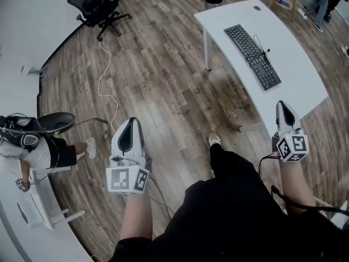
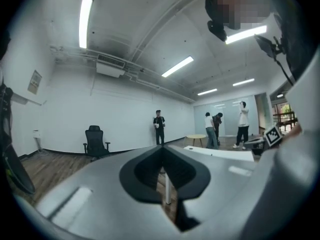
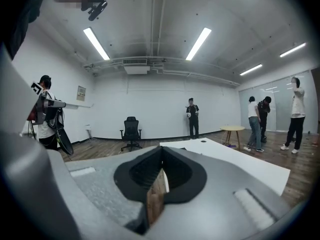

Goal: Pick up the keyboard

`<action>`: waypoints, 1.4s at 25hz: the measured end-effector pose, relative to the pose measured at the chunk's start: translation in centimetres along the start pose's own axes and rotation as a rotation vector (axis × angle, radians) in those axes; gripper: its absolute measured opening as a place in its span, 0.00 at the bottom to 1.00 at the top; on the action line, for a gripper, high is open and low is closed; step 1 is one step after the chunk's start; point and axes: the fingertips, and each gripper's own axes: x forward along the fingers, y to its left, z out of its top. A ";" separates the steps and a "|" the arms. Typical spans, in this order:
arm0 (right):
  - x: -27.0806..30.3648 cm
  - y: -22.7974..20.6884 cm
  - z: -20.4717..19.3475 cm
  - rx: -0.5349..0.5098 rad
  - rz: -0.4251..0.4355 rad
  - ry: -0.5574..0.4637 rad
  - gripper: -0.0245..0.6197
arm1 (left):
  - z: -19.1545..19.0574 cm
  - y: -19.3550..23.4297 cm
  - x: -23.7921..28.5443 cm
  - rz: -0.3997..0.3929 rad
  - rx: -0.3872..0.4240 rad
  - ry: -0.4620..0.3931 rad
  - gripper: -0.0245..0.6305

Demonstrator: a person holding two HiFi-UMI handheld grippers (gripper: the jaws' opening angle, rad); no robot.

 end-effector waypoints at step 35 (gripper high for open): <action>22.5 -8.9 6.3 -0.057 -0.110 -0.135 0.04 | 4.5 3.5 30.6 -0.148 0.079 -0.113 0.04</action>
